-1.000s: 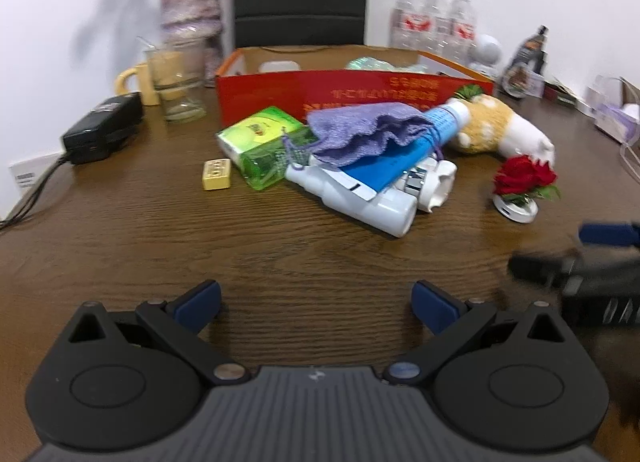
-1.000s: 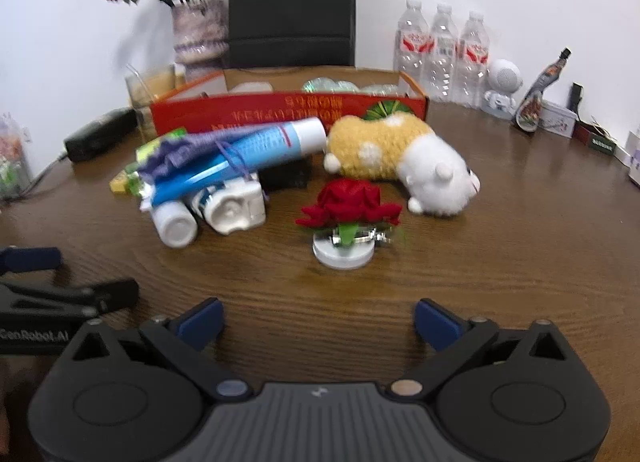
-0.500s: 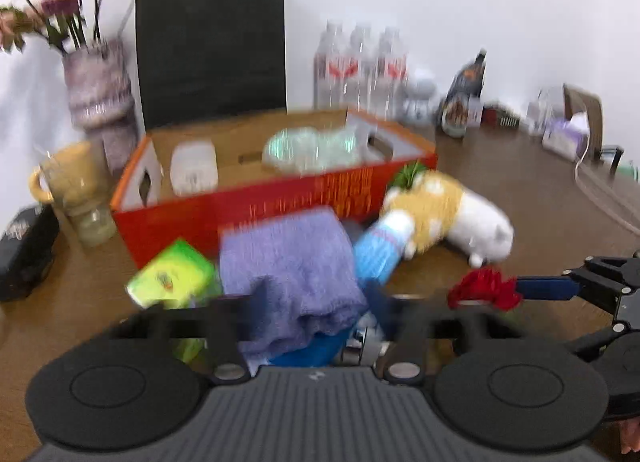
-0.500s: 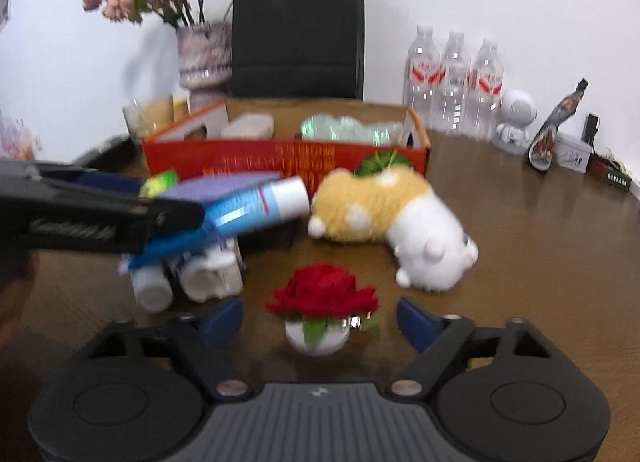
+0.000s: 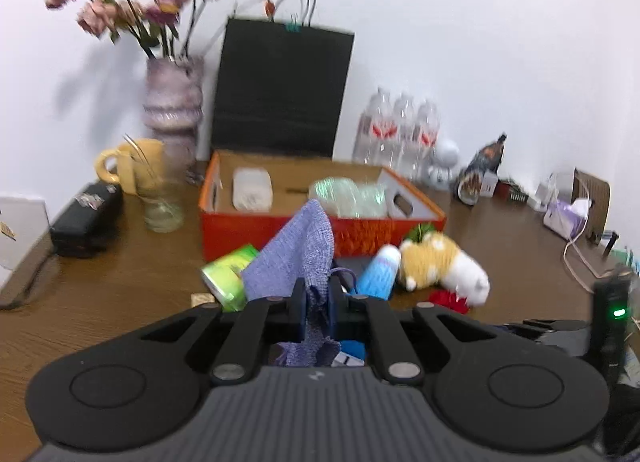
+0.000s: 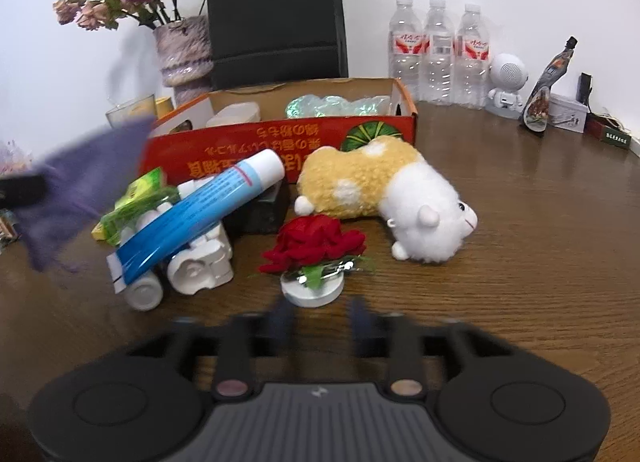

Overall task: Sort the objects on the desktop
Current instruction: 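Grasp the purple cloth with the left tool while the right tool grasps the red rose, then place the purple cloth and red rose into the cardboard box, opening both tools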

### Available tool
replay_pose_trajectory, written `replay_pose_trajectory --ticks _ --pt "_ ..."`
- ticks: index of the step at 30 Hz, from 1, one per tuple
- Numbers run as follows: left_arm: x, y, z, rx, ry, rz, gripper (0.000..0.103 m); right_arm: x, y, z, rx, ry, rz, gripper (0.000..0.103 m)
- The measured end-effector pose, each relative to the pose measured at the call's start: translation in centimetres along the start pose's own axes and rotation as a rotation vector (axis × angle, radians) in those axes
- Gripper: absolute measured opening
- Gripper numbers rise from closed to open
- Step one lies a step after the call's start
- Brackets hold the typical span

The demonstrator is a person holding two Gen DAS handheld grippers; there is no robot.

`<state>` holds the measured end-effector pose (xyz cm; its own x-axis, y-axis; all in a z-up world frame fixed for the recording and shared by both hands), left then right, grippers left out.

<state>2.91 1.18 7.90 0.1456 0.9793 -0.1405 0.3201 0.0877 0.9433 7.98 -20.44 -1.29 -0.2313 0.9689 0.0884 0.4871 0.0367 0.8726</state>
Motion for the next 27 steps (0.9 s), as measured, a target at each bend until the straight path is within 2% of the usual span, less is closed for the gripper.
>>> replay_pose_trajectory --ticks 3,7,8,13,16,19,21,24,27 --pt "0.3 0.7 -0.8 -0.019 0.008 0.0 0.01 0.0 0.2 0.9 -0.004 -0.01 -0.006 0.048" --pt "0.5 -0.1 -0.9 0.006 0.016 -0.012 0.01 0.4 0.5 1.9 -0.01 0.013 -0.028 0.044" --pt "0.5 -0.4 -0.9 0.013 0.017 -0.015 0.01 0.6 0.5 1.9 -0.01 0.007 -0.046 0.036" --pt "0.6 -1.3 -0.8 0.023 0.017 0.0 0.01 1.2 0.7 0.6 -0.044 0.048 -0.022 0.036" --pt "0.7 -0.3 -0.1 -0.004 0.062 0.067 0.01 1.4 1.6 -1.1 -0.095 0.039 -0.03 0.036" --pt "0.3 3.8 0.6 -0.1 0.073 0.172 0.01 1.5 4.7 -3.3 -0.177 0.055 -0.04 0.036" --pt "0.2 7.0 2.6 -0.125 0.083 0.237 0.01 1.1 7.8 -3.7 -0.223 0.053 -0.062 0.036" --pt "0.0 9.9 7.2 -0.112 0.094 0.316 0.01 0.3 12.4 -3.4 -0.268 0.046 -0.081 0.036" --pt "-0.3 10.4 13.2 -0.061 0.083 0.407 0.011 -1.4 16.1 -0.1 -0.217 0.042 -0.048 0.036"
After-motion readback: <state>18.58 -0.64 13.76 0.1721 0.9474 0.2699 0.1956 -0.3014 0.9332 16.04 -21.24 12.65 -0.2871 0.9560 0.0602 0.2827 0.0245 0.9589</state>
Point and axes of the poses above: each gripper's, at about its wrist camera, not at the fingertips, and z roughly the way its jaws point, x to its left, y to its top, the point moved 6 cm from there along z, roughly the way its jaws point, and after that the axes turned 10 degrees about -x, right-handed, at the moved point
